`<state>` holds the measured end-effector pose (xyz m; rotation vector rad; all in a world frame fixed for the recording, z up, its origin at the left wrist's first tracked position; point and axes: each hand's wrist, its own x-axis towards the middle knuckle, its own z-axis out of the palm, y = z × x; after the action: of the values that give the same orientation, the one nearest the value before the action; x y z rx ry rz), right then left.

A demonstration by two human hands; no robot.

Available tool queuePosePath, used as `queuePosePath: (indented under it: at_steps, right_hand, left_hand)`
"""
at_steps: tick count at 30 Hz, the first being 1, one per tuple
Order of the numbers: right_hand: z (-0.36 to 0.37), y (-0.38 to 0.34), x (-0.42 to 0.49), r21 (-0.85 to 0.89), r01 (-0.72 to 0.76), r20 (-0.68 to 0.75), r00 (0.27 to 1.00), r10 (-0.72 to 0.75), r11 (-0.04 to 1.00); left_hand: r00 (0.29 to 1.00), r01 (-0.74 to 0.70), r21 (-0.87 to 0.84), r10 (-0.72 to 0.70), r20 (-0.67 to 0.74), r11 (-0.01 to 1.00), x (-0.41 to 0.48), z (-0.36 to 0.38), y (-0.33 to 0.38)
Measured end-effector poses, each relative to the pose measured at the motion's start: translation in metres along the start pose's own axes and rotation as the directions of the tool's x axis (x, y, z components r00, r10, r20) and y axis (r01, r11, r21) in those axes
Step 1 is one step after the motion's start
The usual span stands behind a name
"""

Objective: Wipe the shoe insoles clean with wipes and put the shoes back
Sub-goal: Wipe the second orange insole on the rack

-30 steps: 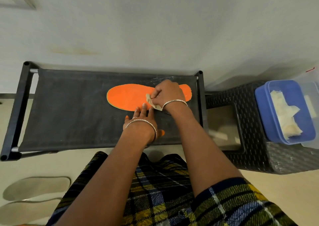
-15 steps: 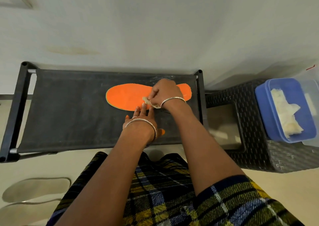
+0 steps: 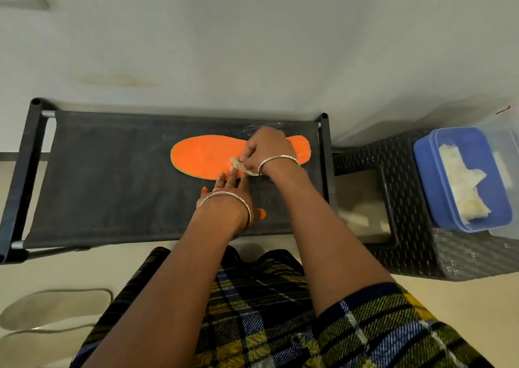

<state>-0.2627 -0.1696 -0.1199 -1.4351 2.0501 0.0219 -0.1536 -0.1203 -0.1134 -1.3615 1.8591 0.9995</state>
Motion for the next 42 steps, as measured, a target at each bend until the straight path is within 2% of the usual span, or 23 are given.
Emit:
queuePosePath:
  at_steps: [2, 4, 6, 9, 12, 14, 17, 21, 24, 27, 29, 31, 34, 36, 38, 42]
  right_hand:
    - [-0.010, 0.013, 0.000, -0.012, -0.101, -0.029, 0.995, 0.101, 0.995]
    - [-0.021, 0.033, 0.001, -0.011, -0.256, -0.112, 0.961, 0.253, 0.967]
    - [-0.028, 0.044, -0.001, 0.000, -0.335, -0.161, 0.930, 0.331, 0.942]
    - [-0.023, 0.036, 0.002, 0.019, -0.254, -0.145, 0.956, 0.254, 0.967]
    - [-0.011, 0.013, -0.002, 0.073, -0.069, 0.022, 0.997, 0.067, 0.995]
    - [-0.006, 0.007, -0.002, 0.056, -0.014, 0.037, 0.999, 0.012, 0.998]
    - [-0.007, 0.019, 0.004, 0.048, -0.118, -0.020, 0.993, 0.119, 0.992]
    - [-0.021, 0.044, 0.004, 0.060, -0.303, -0.146, 0.940, 0.308, 0.951]
    - [-0.019, 0.040, 0.001, 0.092, -0.233, -0.150, 0.958, 0.244, 0.968]
    - [-0.010, 0.022, -0.006, 0.224, -0.076, 0.014, 0.997, 0.074, 0.972]
    - [-0.007, 0.014, -0.008, 0.247, -0.024, 0.061, 0.998, 0.009, 0.969]
    - [-0.007, 0.017, -0.004, 0.203, -0.068, 0.020, 0.998, 0.065, 0.977]
    - [-0.013, 0.031, 0.003, 0.196, -0.246, -0.094, 0.959, 0.268, 0.949]
    - [-0.015, 0.037, 0.004, 0.185, -0.277, -0.172, 0.935, 0.309, 0.943]
    - [-0.012, 0.036, 0.005, 0.199, -0.206, -0.175, 0.955, 0.241, 0.958]
    - [0.000, 0.016, -0.002, 0.263, 0.009, -0.054, 0.999, 0.005, 0.965]
  left_hand:
    - [1.000, -0.008, -0.002, 0.008, 0.002, 1.000, -0.003, -0.001, 0.000]
    - [1.000, -0.015, 0.004, 0.015, -0.003, 1.000, -0.005, -0.002, -0.001]
    - [1.000, -0.022, 0.006, 0.022, -0.003, 1.000, -0.007, -0.004, -0.001]
    - [1.000, -0.017, 0.010, 0.017, -0.001, 1.000, -0.006, -0.004, 0.000]
    - [1.000, -0.006, 0.012, 0.005, 0.013, 1.000, -0.002, -0.004, 0.001]
    - [1.000, 0.000, 0.026, -0.001, 0.018, 1.000, -0.002, -0.004, 0.001]
    - [1.000, -0.011, 0.033, 0.011, 0.018, 0.999, -0.005, -0.005, 0.000]
    - [1.000, -0.020, 0.033, 0.019, 0.017, 0.999, -0.009, -0.006, 0.000]
    - [1.000, -0.022, 0.044, 0.021, 0.015, 0.999, -0.008, -0.007, 0.000]
    - [1.000, -0.021, 0.036, 0.021, 0.012, 0.999, -0.007, -0.008, 0.001]
    - [1.000, -0.014, 0.026, 0.013, 0.015, 1.000, -0.007, -0.008, 0.002]
    - [1.000, -0.017, 0.028, 0.017, 0.018, 0.999, -0.007, -0.008, 0.002]
    - [0.999, -0.031, 0.035, 0.030, 0.024, 0.999, -0.010, -0.010, -0.001]
    - [0.999, -0.034, 0.040, 0.033, 0.026, 0.999, -0.011, -0.011, -0.001]
    - [0.999, -0.028, 0.042, 0.027, 0.025, 0.999, -0.011, -0.011, -0.001]
    - [1.000, -0.009, 0.023, 0.009, 0.015, 1.000, -0.007, -0.007, 0.001]
